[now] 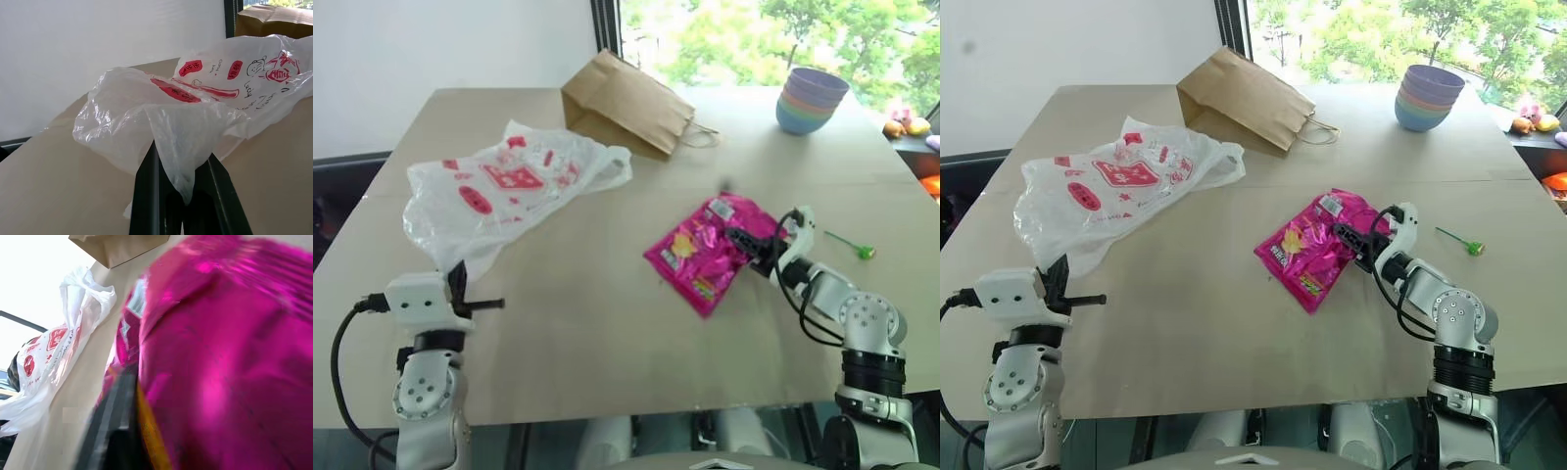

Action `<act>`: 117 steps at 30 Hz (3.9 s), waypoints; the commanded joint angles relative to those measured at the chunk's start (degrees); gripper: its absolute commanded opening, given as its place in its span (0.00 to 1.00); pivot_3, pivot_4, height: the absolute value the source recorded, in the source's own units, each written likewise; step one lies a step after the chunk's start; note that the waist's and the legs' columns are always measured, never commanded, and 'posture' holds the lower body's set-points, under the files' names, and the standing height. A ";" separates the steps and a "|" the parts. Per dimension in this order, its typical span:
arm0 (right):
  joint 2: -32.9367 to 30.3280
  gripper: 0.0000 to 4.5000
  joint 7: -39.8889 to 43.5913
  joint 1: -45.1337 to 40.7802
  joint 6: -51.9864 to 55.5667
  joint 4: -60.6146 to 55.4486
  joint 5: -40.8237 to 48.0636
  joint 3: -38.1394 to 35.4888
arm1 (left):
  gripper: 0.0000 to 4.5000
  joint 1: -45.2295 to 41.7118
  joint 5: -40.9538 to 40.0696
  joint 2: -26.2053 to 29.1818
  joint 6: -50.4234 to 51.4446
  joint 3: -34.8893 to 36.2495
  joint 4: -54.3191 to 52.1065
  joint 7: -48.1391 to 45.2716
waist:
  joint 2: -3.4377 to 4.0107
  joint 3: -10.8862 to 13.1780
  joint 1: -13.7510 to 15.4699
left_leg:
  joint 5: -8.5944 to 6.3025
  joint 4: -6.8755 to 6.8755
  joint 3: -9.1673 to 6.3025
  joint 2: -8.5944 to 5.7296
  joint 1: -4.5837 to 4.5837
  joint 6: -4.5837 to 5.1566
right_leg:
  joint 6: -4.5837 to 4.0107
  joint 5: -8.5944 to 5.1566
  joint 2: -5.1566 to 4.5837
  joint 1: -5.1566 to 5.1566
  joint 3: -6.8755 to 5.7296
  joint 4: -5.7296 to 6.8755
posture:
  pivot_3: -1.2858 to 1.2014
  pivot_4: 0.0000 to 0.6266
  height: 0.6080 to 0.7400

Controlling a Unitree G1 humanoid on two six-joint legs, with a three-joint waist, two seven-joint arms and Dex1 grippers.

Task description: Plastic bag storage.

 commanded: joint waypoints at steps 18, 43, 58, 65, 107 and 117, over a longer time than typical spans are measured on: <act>3.09 0.03 13.71 -23.79 20.71 23.84 5.99 13.09 | 0.00 3.50 -15.32 0.13 7.33 -12.18 -23.02 -10.63 | 0.10 0.05 -1.54 | 0.00 -0.03 0.08 -0.02 -0.01 0.00 | -0.01 0.01 0.01 -0.01 0.09 -0.03 | 0.52 0.24 1.00; 16.41 0.03 37.55 -48.67 -9.11 62.78 -15.29 10.68 | 0.00 26.16 -22.51 13.64 9.78 -24.41 -30.19 -32.53 | 0.44 0.26 -1.49 | 0.16 -0.05 0.26 0.01 -0.78 -0.28 | -0.01 0.00 0.04 -0.96 0.21 0.04 | 0.52 0.24 1.00; 8.95 0.03 18.31 -41.78 2.65 39.17 2.65 -13.80 | 0.00 14.41 -18.53 16.26 7.70 -22.69 -21.44 -36.40 | 0.59 0.36 -1.44 | 0.18 -0.05 0.49 0.00 -0.91 -0.31 | 0.00 0.01 0.03 -1.01 0.14 0.07 | 0.52 0.24 1.00; 7.98 0.03 5.60 -33.00 10.85 19.87 14.71 -18.89 | 0.00 -1.46 -13.55 16.25 4.29 -23.00 -10.30 -37.77 | 0.65 0.34 -1.08 | 0.23 -0.04 0.50 -0.02 -0.86 -0.38 | 0.00 0.02 0.04 -1.00 0.12 0.17 | 0.52 0.24 1.00; 30.64 0.03 -14.35 -40.67 -38.12 38.01 5.82 0.53 | 0.00 -8.62 -27.58 -3.58 7.46 -32.81 -9.00 -33.13 | 0.68 0.31 -1.75 | 0.23 -0.04 0.85 -0.01 -0.69 -0.37 | 0.02 0.03 0.04 -1.04 0.46 0.28 | 0.52 0.24 1.00; 30.35 0.21 -13.77 -41.51 -33.21 39.71 4.75 4.55 | 0.00 -1.44 -46.25 -0.23 18.51 -29.00 -18.03 -32.31 | 0.70 0.32 -1.77 | 0.24 -0.02 0.77 0.02 -0.65 -0.38 | 0.02 0.03 0.03 -1.04 0.51 0.35 | 0.52 0.24 1.00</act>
